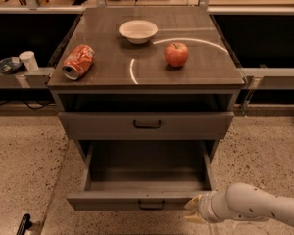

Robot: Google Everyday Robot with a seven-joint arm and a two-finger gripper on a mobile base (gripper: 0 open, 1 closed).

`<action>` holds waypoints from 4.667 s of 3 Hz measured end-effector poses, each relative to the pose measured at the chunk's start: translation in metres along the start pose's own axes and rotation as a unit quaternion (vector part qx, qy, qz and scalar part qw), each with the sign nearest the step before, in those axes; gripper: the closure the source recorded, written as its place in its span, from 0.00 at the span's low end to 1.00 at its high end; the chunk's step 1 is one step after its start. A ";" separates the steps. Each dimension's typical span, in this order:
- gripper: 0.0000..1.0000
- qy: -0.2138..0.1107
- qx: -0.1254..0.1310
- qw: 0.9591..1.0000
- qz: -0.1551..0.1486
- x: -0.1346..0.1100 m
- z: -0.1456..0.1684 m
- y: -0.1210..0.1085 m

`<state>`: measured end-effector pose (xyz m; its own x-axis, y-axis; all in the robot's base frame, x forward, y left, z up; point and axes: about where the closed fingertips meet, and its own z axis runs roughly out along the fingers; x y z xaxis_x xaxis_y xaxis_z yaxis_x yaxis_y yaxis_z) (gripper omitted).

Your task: Close middle drawer

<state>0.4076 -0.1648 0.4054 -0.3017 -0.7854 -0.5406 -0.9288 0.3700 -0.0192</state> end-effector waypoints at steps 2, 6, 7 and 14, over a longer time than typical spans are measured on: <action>0.00 -0.040 0.029 0.998 0.043 -0.019 0.000 -0.021; 0.42 -0.026 0.001 0.999 -0.046 -0.030 0.021 -0.038; 0.41 -0.019 0.017 0.997 -0.078 -0.039 0.034 -0.052; 0.00 -0.058 0.018 0.992 -0.114 -0.083 0.055 -0.093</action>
Offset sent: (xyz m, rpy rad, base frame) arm 0.0412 0.0063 0.0268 0.1193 -0.0739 -0.1570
